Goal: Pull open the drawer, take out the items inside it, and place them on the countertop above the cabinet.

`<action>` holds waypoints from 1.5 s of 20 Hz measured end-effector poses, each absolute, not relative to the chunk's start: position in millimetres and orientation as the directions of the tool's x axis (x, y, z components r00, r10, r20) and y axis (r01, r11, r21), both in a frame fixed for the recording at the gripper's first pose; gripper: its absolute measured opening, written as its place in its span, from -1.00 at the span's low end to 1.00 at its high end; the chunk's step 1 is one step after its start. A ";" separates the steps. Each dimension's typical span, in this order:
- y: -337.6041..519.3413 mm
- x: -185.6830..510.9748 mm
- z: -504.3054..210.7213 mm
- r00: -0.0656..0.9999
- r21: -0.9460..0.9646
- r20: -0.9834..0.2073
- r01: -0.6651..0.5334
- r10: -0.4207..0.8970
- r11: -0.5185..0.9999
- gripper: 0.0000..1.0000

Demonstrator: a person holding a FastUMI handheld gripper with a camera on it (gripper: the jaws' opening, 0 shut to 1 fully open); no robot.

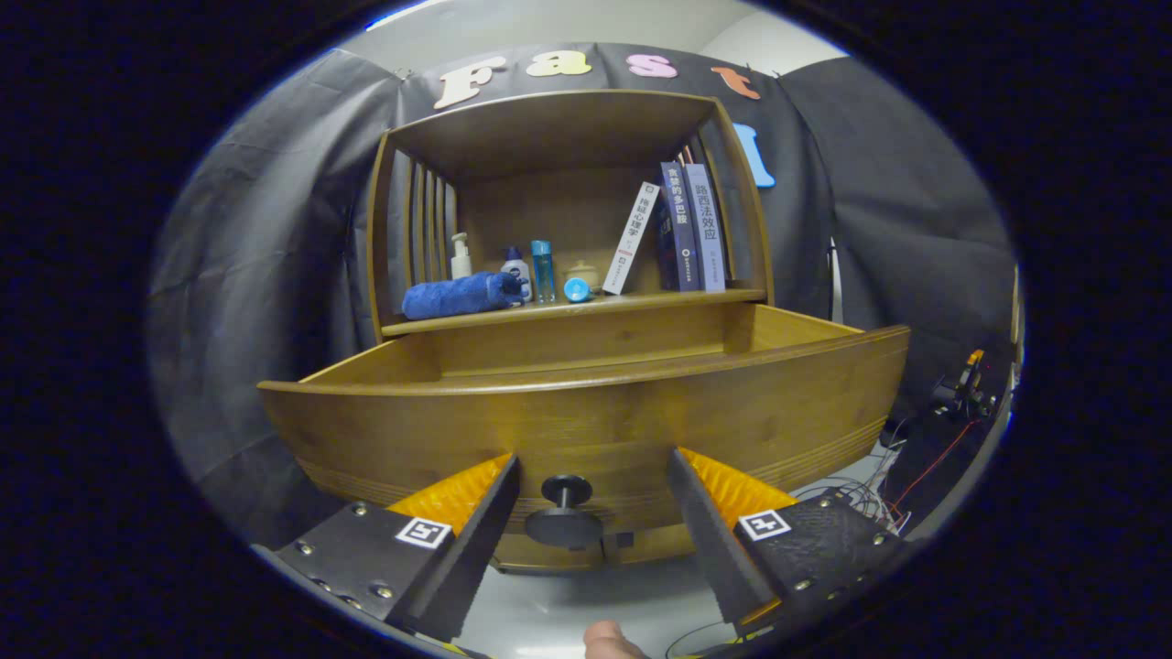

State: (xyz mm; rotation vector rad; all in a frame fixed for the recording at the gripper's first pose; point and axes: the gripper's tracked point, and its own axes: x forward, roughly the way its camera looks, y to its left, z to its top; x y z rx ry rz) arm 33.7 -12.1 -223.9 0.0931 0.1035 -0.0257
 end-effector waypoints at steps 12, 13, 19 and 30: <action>-14.5 99.3 -217.4 0.992 0.094 -0.128 -0.003 0.015 0.996 0.97; -13.1 105.8 -213.6 0.993 0.093 -0.117 -0.002 0.013 0.996 0.97; -9.8 148.5 -211.5 0.994 0.074 -0.107 0.002 0.006 0.997 0.97; -5.1 211.2 -210.6 0.998 0.022 -0.066 0.006 -0.004 1.000 0.98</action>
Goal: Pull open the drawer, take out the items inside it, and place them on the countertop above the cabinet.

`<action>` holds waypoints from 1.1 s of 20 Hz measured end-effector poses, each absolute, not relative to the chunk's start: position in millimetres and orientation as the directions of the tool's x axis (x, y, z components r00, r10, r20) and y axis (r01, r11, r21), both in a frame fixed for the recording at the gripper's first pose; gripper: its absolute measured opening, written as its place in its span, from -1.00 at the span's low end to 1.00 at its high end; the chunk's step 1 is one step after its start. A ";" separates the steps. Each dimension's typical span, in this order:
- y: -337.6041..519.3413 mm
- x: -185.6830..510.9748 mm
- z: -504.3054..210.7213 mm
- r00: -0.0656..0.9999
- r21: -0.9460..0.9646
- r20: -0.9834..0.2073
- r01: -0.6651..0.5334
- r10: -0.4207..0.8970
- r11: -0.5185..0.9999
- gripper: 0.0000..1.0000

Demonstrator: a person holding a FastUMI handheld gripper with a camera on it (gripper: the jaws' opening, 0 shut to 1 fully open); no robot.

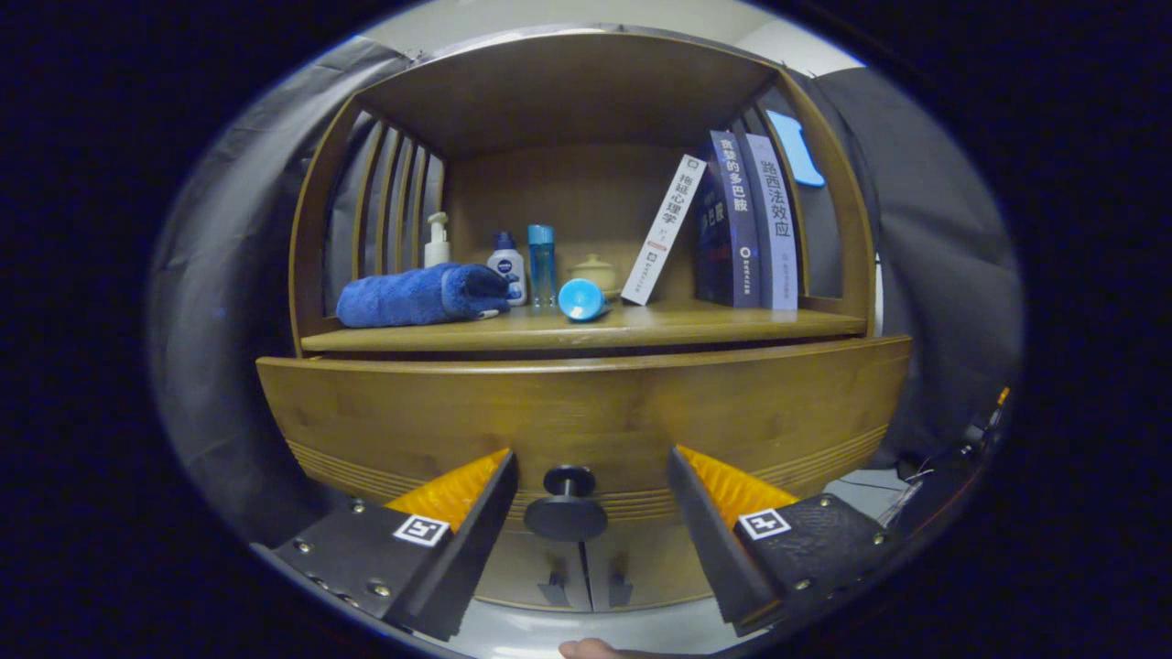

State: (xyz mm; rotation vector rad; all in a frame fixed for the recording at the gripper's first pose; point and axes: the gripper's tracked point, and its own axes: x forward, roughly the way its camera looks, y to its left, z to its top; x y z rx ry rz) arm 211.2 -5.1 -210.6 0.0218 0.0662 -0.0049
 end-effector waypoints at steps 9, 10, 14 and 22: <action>-4.7 243.6 -210.8 0.999 0.032 -0.035 0.021 -0.020 0.999 0.96; -5.4 241.8 -208.2 0.999 0.029 -0.028 0.022 -0.021 0.999 0.93; -4.7 244.8 -210.9 0.999 0.017 -0.034 0.016 -0.016 1.000 0.92; -9.1 241.6 -244.8 0.990 0.089 -0.139 0.044 -0.032 0.995 0.94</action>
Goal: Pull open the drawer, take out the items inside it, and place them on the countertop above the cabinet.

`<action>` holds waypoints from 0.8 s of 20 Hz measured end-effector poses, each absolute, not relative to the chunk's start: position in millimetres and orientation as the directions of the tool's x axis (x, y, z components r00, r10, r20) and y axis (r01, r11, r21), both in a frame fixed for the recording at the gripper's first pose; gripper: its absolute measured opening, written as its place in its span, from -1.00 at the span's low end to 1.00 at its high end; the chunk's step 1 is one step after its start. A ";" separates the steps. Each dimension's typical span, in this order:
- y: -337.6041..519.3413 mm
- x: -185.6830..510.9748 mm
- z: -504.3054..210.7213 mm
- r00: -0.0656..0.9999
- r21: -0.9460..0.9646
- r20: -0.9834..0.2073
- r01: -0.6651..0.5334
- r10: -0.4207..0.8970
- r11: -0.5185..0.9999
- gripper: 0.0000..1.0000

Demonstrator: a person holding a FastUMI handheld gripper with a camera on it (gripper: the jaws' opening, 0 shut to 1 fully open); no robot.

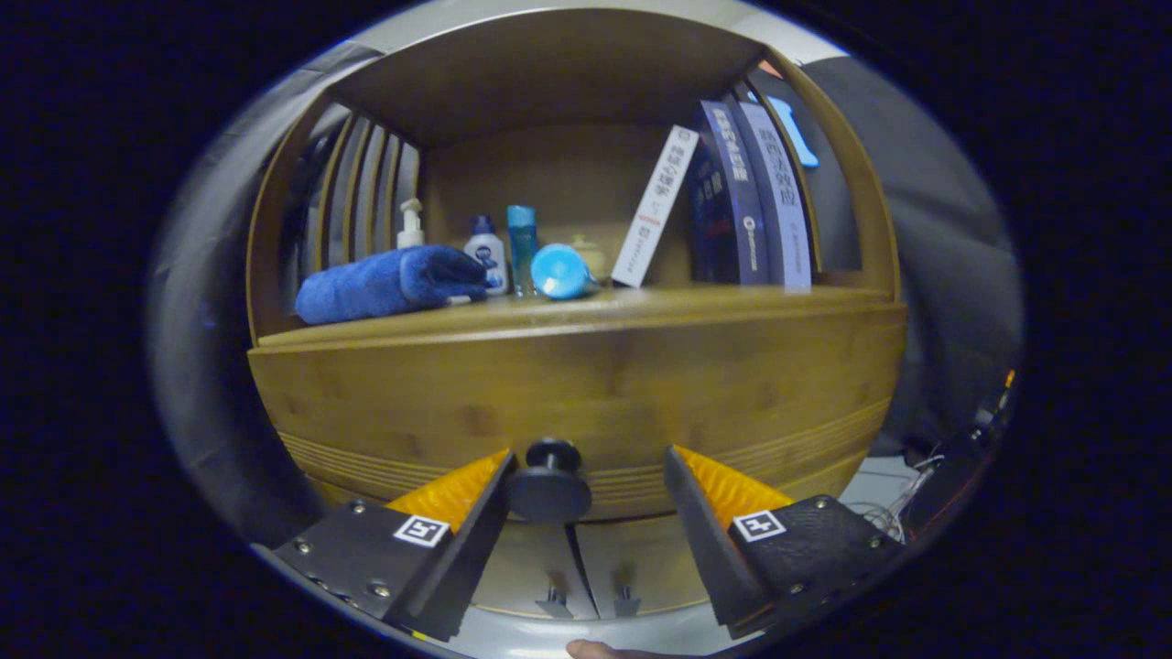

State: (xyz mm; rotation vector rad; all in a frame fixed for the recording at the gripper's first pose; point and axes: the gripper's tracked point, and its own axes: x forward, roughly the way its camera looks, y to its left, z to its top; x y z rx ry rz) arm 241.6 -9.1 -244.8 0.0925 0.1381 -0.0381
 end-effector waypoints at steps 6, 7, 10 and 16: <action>-12.5 212.5 -270.1 0.978 0.045 -0.203 0.066 -0.055 0.997 0.99; -12.3 206.9 -269.7 0.977 0.057 -0.207 0.066 -0.053 0.996 0.99; -5.7 183.2 -257.8 0.978 0.074 -0.205 0.042 -0.026 0.996 0.99; -16.1 125.9 -200.1 0.978 0.113 -0.205 0.066 -0.041 0.991 0.99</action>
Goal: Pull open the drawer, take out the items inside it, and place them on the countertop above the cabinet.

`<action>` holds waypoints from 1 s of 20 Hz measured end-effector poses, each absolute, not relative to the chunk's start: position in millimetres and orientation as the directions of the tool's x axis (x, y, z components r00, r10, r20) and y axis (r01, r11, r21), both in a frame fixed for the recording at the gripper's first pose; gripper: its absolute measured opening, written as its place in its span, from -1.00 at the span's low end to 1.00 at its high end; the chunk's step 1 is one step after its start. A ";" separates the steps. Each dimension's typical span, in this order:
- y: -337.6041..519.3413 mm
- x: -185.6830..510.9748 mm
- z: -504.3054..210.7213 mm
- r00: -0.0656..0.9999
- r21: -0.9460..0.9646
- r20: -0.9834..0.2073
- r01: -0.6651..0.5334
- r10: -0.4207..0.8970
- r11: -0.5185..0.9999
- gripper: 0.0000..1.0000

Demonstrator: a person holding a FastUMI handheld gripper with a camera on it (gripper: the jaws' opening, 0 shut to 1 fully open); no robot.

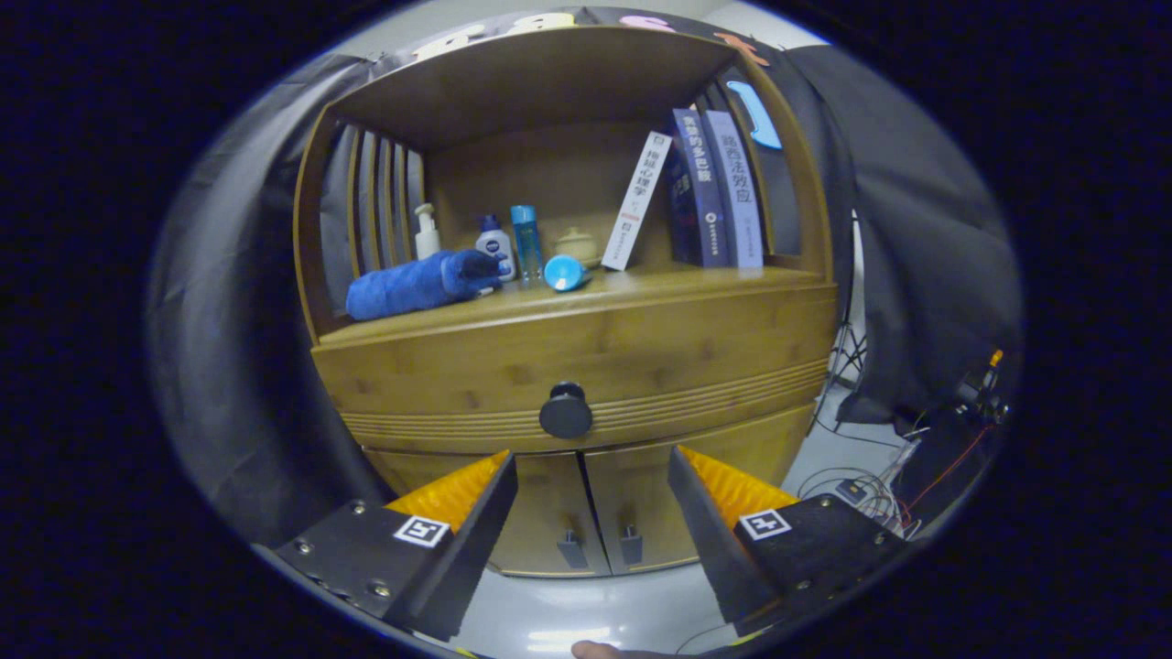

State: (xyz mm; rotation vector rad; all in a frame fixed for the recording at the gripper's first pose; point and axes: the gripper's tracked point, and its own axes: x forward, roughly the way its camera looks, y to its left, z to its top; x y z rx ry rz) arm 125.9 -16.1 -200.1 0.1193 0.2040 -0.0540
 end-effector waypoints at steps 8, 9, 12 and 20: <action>-23.5 22.8 -78.1 0.999 -0.002 -0.012 0.047 -0.048 0.999 0.98; -26.3 13.1 -68.7 0.999 -0.027 0.005 0.054 -0.054 0.998 0.98; -19.3 -13.6 -38.0 0.997 -0.062 0.064 0.049 -0.045 0.997 0.98; 6.1 -63.6 30.3 0.986 -0.036 0.164 0.021 -0.015 0.999 0.98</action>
